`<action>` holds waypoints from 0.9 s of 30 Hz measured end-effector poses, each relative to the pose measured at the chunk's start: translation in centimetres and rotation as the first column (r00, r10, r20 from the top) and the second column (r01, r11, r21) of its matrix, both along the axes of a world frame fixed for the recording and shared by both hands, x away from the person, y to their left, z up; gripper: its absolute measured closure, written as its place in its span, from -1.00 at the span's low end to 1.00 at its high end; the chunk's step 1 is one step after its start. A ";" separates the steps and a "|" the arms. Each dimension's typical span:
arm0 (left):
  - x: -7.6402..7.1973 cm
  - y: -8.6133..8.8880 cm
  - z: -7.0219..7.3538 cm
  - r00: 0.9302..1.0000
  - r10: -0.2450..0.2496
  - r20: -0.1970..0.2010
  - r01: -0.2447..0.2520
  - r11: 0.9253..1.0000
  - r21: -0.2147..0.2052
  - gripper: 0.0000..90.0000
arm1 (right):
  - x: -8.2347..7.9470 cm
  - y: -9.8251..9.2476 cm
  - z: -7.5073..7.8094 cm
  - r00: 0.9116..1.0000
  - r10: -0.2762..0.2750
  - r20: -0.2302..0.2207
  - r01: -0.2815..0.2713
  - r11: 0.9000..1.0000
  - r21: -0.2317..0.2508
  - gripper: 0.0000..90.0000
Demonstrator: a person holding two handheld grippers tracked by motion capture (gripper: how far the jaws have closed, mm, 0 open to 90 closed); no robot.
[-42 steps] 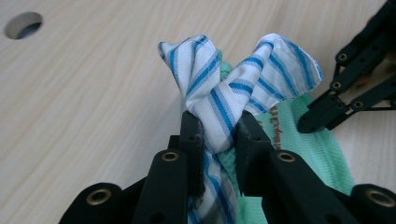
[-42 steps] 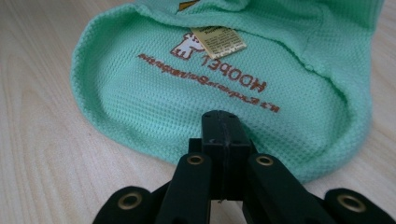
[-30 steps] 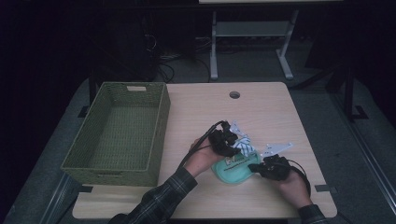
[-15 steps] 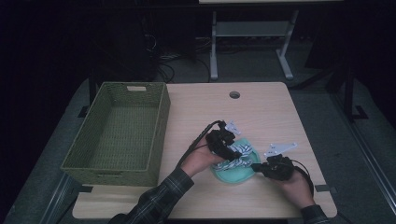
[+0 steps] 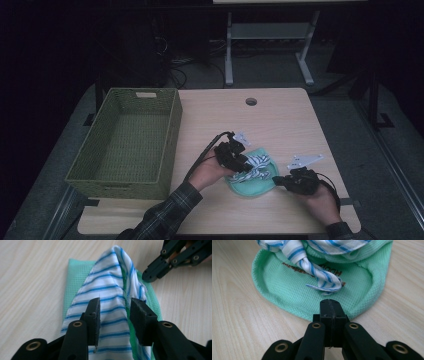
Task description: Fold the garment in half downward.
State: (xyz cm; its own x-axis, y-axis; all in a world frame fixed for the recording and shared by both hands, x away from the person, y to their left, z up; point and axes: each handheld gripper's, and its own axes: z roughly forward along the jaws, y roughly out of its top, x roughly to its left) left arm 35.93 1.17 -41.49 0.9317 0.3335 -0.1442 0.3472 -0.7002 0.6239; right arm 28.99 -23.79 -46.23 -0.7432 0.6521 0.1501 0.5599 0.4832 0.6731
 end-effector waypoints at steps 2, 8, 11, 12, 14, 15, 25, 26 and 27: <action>0.0 -0.2 -0.4 1.000 -0.004 -0.009 0.004 1.000 0.009 0.37 | 0.0 0.0 -0.1 1.000 0.003 0.002 -0.003 1.000 -0.002 0.99; -0.2 -0.7 -1.2 1.000 -0.031 -0.005 0.031 0.999 0.042 0.74 | 0.1 0.2 -0.2 1.000 0.012 -0.002 -0.012 1.000 -0.012 0.99; -0.3 -0.7 -1.0 0.999 -0.033 0.008 0.032 0.999 0.042 0.96 | 0.1 0.2 -0.3 1.000 0.011 -0.003 -0.011 1.000 -0.011 0.99; -0.3 -0.5 -0.8 0.999 -0.030 0.014 0.029 0.999 0.038 0.97 | 0.1 0.2 -0.3 1.000 0.011 -0.003 -0.011 1.000 -0.011 0.99; -0.1 -0.2 -0.2 0.999 -0.025 0.036 0.024 0.999 0.027 0.98 | 0.1 0.2 -0.3 1.000 0.010 -0.006 -0.010 1.000 -0.011 0.99; -0.1 -0.1 0.1 0.999 -0.014 0.042 0.013 1.000 0.020 0.98 | 0.1 0.2 -0.3 1.000 0.009 -0.007 -0.009 1.000 -0.010 0.99; 0.1 1.5 2.9 0.995 0.022 0.101 -0.016 0.998 -0.053 0.98 | -0.1 0.4 1.0 1.000 0.012 0.023 -0.013 0.999 0.052 0.99; 0.0 1.4 3.0 0.995 0.035 0.099 -0.028 0.997 -0.070 0.98 | -0.1 0.5 1.3 0.999 0.018 0.027 -0.020 0.998 0.061 0.99; 0.0 1.4 3.1 0.995 0.029 0.100 -0.022 0.997 -0.068 0.98 | -0.1 0.7 1.4 0.999 0.027 0.036 -0.030 0.997 0.071 0.99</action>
